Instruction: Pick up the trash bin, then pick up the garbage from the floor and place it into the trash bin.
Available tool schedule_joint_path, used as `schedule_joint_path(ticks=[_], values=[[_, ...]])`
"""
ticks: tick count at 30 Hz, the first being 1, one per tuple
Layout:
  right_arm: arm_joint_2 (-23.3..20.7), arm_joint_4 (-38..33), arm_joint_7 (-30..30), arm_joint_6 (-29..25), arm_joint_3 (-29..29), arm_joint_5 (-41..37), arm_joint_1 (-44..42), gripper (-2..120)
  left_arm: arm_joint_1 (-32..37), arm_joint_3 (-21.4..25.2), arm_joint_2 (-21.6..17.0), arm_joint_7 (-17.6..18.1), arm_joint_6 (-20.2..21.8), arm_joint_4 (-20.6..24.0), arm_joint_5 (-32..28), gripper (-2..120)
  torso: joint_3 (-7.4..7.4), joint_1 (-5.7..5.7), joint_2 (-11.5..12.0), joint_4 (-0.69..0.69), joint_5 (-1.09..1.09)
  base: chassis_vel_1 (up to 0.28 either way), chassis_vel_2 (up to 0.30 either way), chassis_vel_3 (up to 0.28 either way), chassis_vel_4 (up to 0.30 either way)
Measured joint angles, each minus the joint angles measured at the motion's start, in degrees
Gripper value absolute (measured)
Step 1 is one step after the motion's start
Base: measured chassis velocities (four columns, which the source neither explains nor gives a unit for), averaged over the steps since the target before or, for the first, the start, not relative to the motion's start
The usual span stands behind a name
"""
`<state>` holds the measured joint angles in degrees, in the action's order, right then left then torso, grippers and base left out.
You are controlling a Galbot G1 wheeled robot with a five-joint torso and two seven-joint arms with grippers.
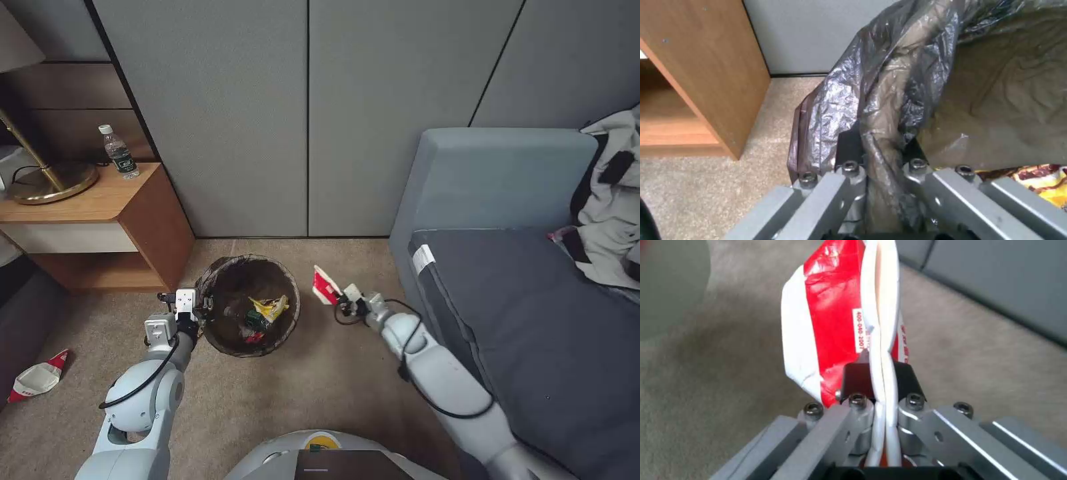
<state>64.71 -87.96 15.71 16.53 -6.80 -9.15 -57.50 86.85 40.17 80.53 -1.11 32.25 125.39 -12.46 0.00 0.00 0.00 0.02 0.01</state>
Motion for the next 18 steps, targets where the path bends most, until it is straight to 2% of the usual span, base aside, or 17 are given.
schedule_joint_path(ticks=[2, 3, 4, 7, 11, 12, 14, 18], values=[[-1.20, -2.79, -0.66, 0.50, -0.91, -0.79, -1.12, 0, 0.01, -0.04, -0.02, 0.00, 0.01, 0.11, 0.00, 3, 0.00, 0.00, 0.00, 0.00, -0.01, 0.000, 0.000, 0.000, 0.000], [-2.56, -6.47, -1.83, 1.27, -2.12, -2.02, -2.66, 0, 0.02, -0.07, -0.07, 0.00, 0.02, 0.22, -0.01, 3, 0.00, 0.00, 0.00, -0.01, 0.00, 0.000, 0.000, 0.000, 0.000], [-3.74, -13.38, -4.54, 2.93, -4.23, -4.47, -5.13, 0, 0.01, -0.16, -0.13, 0.00, 0.03, 0.23, -0.01, 3, 0.00, 0.00, 0.00, -0.02, 0.00, 0.000, 0.000, 0.000, 0.000], [-3.61, -17.33, -5.75, 4.19, -5.80, -6.00, -6.17, 0, 0.02, -0.34, -0.16, 0.00, 0.03, 0.23, 0.02, 3, 0.00, 0.00, 0.00, -0.03, 0.00, 0.000, 0.000, 0.000, 0.000], [-4.06, -26.02, -7.69, 5.92, -8.36, -9.81, -7.47, 0, -0.05, -1.07, -0.35, 0.00, 0.05, 0.17, 0.34, 3, 0.00, 0.00, 0.00, -0.03, 0.00, 0.000, 0.000, 0.000, 0.000], [-4.06, -26.02, -7.69, 5.92, -8.36, -9.81, -7.47, 0, -0.05, -1.07, -0.35, 0.00, 0.05, 0.17, 0.34, 3, 0.00, 0.00, 0.00, -0.03, 0.00, 0.000, 0.000, 0.000, 0.000], [-4.86, -31.16, -8.54, 7.26, -8.80, -12.62, -7.72, 0, -0.18, -1.55, -0.46, -0.01, -0.01, -0.09, 0.56, 3, 0.00, 0.00, 0.00, -0.02, -0.01, 0.000, 0.000, 0.000, 0.000], [-5.91, -36.40, -9.11, 8.59, -8.05, -14.78, -7.71, 0, -0.32, -2.09, -0.82, -0.01, 0.02, -0.19, 0.62, 3, 0.00, 0.00, 0.00, -0.02, -0.01, 0.000, 0.000, 0.000, 0.000]])
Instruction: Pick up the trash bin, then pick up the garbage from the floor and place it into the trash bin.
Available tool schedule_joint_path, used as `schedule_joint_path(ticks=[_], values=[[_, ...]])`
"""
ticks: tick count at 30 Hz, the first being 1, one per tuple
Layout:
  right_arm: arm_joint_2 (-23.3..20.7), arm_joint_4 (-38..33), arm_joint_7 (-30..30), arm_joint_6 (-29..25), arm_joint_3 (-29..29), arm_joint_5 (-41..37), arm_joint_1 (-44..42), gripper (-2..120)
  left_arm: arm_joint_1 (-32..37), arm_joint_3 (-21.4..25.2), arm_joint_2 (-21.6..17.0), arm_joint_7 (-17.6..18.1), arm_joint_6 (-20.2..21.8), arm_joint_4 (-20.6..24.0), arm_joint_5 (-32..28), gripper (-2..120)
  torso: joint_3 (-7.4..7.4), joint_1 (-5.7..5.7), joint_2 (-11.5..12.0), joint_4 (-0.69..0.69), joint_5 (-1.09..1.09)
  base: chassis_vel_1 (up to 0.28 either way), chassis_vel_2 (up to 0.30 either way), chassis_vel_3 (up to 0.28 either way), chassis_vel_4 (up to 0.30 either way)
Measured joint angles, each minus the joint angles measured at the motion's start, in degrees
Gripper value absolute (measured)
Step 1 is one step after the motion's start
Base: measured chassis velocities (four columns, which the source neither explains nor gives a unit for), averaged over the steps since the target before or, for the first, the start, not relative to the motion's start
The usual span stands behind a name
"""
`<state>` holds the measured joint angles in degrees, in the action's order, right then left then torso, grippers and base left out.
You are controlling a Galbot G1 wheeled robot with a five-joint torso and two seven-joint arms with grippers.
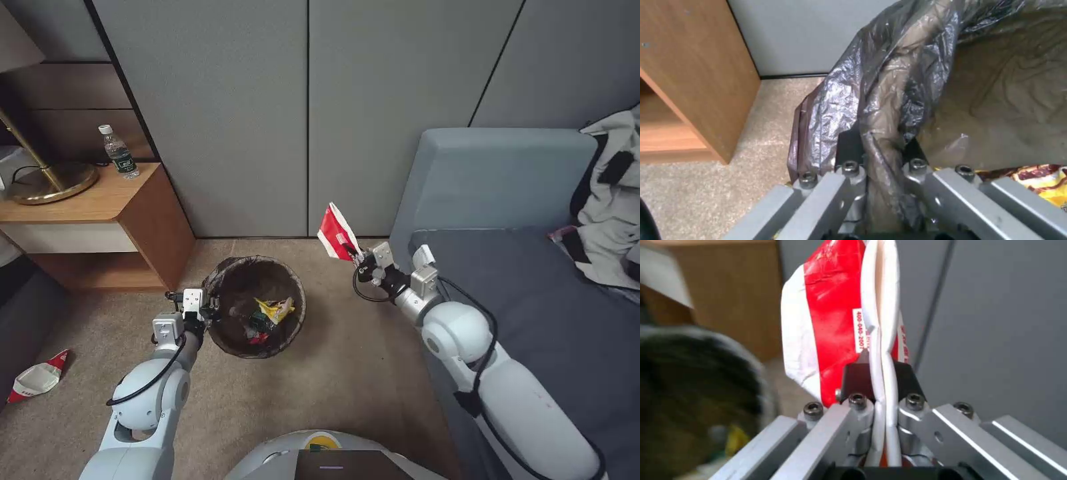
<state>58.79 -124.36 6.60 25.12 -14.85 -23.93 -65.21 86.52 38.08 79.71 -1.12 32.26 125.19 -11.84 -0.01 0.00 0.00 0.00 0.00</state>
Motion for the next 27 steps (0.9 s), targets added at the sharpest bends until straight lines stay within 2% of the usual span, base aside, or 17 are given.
schedule_joint_path(ticks=[5, 13, 17, 19, 21, 27], values=[[-0.56, -3.00, 1.43, 1.41, 3.18, -0.45, 0.86, 0, -0.11, -0.25, -0.26, -0.01, 0.19, -0.04, 0.02, 3, 0.00, 0.00, 0.00, 0.00, 0.00, 0.000, 0.000, 0.000, 0.000], [-1.04, -3.65, 3.40, 2.83, 9.51, -0.48, 4.29, 0, -0.22, -0.61, -0.17, -0.03, 0.36, -0.05, 0.37, 3, 0.00, 0.00, 0.00, 0.00, 0.00, 0.000, 0.000, 0.000, 0.000], [-1.18, -2.95, 3.86, 3.44, 14.19, -0.77, 6.88, 0, -0.28, -0.70, 0.05, -0.02, 0.45, -0.02, 0.58, 3, 0.00, 0.00, 0.00, -0.01, 0.00, 0.000, 0.000, 0.000, 0.000], [-1.18, -2.85, 3.88, 3.47, 14.57, -0.77, 7.04, 0, -0.29, -0.71, 0.07, -0.01, 0.46, -0.01, 0.60, 3, 0.00, 0.00, 0.00, 0.00, 0.00, 0.000, 0.000, 0.000, 0.000], [-0.88, -1.44, 3.92, 3.53, 18.26, -0.45, 8.46, 0, -0.29, -0.78, 0.31, 0.02, 0.56, 0.20, 0.74, 3, 0.00, 0.00, 0.00, 0.00, -0.01, 0.000, 0.000, 0.000, 0.000], [-0.01, 0.59, 3.97, 3.02, 20.92, 1.90, 8.83, 0, -0.28, -0.79, 0.56, 0.08, 0.67, 0.50, 0.81, 3, 0.00, 0.00, 0.00, 0.00, -0.01, 0.000, 0.000, 0.000, 0.000]])
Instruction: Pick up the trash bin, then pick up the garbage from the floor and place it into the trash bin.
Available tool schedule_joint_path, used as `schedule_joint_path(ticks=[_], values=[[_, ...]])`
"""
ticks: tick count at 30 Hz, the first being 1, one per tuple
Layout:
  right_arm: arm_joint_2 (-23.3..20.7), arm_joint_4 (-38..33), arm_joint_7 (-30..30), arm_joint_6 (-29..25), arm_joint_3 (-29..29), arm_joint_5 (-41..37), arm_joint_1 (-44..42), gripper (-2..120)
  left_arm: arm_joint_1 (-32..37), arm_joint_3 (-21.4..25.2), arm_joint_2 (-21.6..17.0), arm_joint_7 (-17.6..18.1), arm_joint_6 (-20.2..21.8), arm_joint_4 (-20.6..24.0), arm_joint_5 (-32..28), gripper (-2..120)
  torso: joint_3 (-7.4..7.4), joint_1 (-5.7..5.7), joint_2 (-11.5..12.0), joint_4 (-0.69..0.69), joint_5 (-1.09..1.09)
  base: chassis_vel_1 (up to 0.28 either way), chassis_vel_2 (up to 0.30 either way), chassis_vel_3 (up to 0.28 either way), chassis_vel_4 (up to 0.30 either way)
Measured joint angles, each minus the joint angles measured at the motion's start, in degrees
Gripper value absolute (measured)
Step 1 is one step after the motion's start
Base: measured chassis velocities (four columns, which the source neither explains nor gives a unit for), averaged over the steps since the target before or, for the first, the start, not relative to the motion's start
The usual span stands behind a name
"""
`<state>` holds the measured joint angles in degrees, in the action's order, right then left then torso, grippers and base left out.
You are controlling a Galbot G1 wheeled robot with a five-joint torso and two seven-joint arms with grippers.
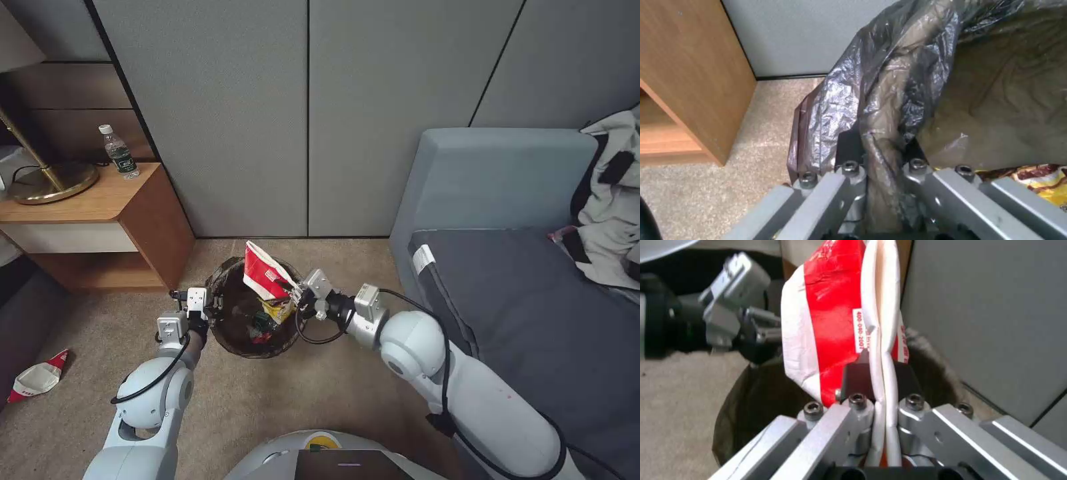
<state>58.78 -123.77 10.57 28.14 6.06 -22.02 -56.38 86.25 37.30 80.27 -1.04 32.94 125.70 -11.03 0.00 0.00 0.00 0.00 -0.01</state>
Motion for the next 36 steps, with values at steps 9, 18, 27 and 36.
schedule_joint_path(ticks=[9, 18, 27, 36], values=[[1.03, 0.91, 0.01, 0.38, 2.47, 2.14, -0.11, 16, 0.10, 0.22, 0.03, 0.08, 0.21, 0.32, 0.00, 3, 0.00, 0.00, 0.00, 0.00, 0.00, 0.000, 0.000, 0.000, 0.000], [2.23, 1.31, -0.78, 1.00, 3.26, 2.36, 0.21, 47, 0.10, 0.20, -0.01, 0.13, 0.36, 0.51, -0.08, 3, 0.00, 0.00, 0.00, 0.00, 0.00, 0.000, 0.000, 0.000, 0.000], [2.82, -1.33, -0.96, 1.74, 0.49, -0.64, 1.29, 81, -0.06, 0.10, 0.01, 0.15, 0.98, 0.29, 0.31, 3, 0.00, 0.00, 0.00, 0.00, 0.01, 0.000, 0.000, 0.000, 0.000], [1.87, -6.87, -4.48, 2.87, -5.40, -7.27, 1.78, 100, -0.10, 0.01, 0.17, 0.67, 1.61, 0.28, 0.25, 3, 0.00, 0.00, 0.00, 0.00, 0.01, 0.000, 0.000, 0.000, 0.000]])
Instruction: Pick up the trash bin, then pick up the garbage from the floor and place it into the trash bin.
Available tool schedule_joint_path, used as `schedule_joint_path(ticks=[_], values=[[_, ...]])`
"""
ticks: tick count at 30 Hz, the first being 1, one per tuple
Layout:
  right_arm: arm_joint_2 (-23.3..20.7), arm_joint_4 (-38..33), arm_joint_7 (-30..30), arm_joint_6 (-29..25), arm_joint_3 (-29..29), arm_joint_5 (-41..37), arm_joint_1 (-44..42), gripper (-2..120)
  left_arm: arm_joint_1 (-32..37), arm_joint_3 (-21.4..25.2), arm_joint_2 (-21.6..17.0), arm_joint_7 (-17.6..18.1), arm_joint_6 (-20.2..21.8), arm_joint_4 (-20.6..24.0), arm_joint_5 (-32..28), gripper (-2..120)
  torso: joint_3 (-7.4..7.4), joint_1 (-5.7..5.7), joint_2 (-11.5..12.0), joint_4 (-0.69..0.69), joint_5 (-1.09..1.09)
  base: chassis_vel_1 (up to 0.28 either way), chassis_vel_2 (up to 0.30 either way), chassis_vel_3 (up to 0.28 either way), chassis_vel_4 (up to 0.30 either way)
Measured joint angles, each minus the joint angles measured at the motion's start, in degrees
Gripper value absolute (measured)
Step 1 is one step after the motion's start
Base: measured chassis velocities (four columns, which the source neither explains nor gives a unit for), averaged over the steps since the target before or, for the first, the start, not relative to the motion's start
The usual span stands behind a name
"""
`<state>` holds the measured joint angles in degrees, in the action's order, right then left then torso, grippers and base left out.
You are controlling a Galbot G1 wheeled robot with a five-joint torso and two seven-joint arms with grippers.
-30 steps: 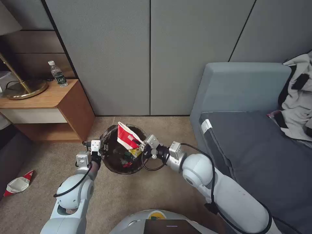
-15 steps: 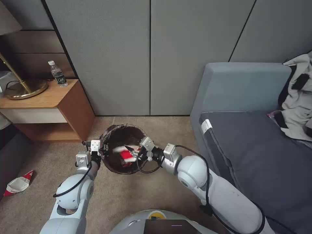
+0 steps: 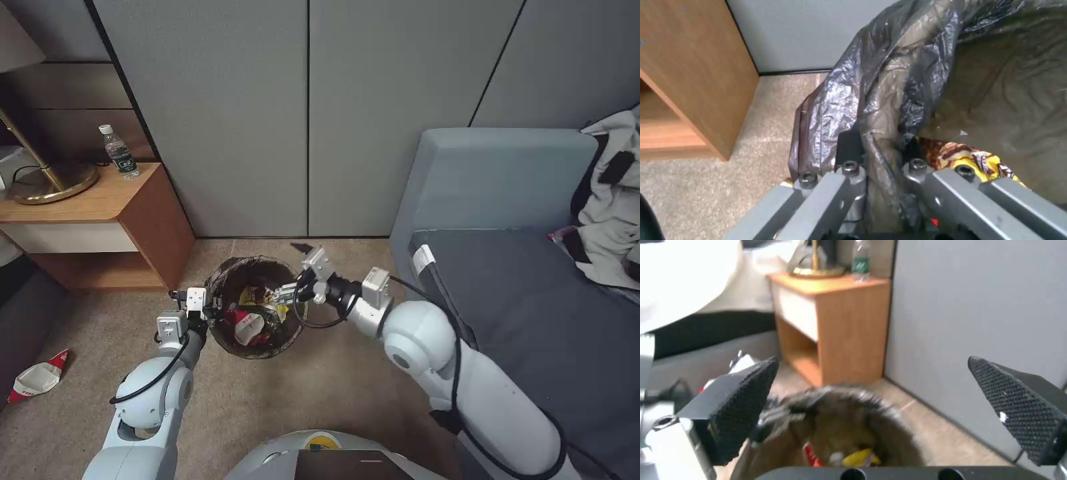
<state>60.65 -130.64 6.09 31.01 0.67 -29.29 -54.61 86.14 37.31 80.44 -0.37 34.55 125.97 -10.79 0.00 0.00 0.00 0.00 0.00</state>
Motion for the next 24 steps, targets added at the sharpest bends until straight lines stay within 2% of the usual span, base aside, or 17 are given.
schedule_joint_path(ticks=[4, 8, 9, 11, 14, 16, 22, 24], values=[[-0.56, -1.44, -1.15, -1.17, -2.53, -0.33, -1.65, 100, 0.00, -0.07, 0.10, 0.62, 0.37, 0.00, -0.05, 3, 0.00, 0.00, 0.00, 0.00, 0.00, 0.000, 0.000, 0.000, 0.000], [0.66, -0.83, 1.64, -8.41, -8.80, 6.93, -8.18, 100, 0.03, 0.15, -0.20, 0.67, 0.42, 0.22, -0.35, 3, 0.00, 0.00, 0.00, 0.00, 0.00, 0.000, 0.000, 0.000, 0.000], [0.66, -0.83, 1.64, -8.41, -8.80, 6.93, -8.18, 100, 0.03, 0.15, -0.20, 0.67, 0.42, 0.22, -0.35, 3, 0.00, 0.00, 0.00, 0.00, 0.00, 0.000, 0.000, 0.000, 0.000], [2.93, -0.49, 1.67, -12.66, -12.85, 11.60, -13.91, 100, -0.04, 0.44, -0.45, 0.68, 0.42, 0.46, -0.67, 3, 0.00, 0.00, 0.00, 0.01, 0.01, 0.000, 0.000, 0.000, 0.000], [4.47, -0.16, 0.16, -15.80, -14.97, 14.59, -17.83, 100, -0.05, 0.63, -0.44, 0.68, 0.43, 0.68, -0.79, 3, 0.00, 0.00, 0.00, 0.02, 0.01, 0.000, 0.000, 0.000, 0.000], [7.47, 0.05, -1.90, -19.58, -18.00, 17.21, -23.03, 100, 0.18, 1.05, -0.26, 0.68, 0.42, 1.09, -0.85, 3, 0.00, 0.00, 0.00, 0.00, 0.02, 0.000, 0.000, 0.000, 0.000], [12.10, 0.01, -2.03, -23.76, -23.35, 20.77, -29.48, 100, 0.43, 1.18, -0.08, 0.68, 0.40, 1.38, -0.82, 3, 0.00, 0.00, 0.00, 0.01, 0.00, 0.000, 0.000, 0.000, 0.000], [14.20, 0.02, -1.73, -26.65, -26.51, 22.53, -33.30, 100, 0.82, 1.39, 0.12, 0.67, 0.37, 1.77, -0.64, 3, 0.00, 0.00, 0.00, 0.01, 0.00, 0.000, 0.000, 0.000, 0.000]])
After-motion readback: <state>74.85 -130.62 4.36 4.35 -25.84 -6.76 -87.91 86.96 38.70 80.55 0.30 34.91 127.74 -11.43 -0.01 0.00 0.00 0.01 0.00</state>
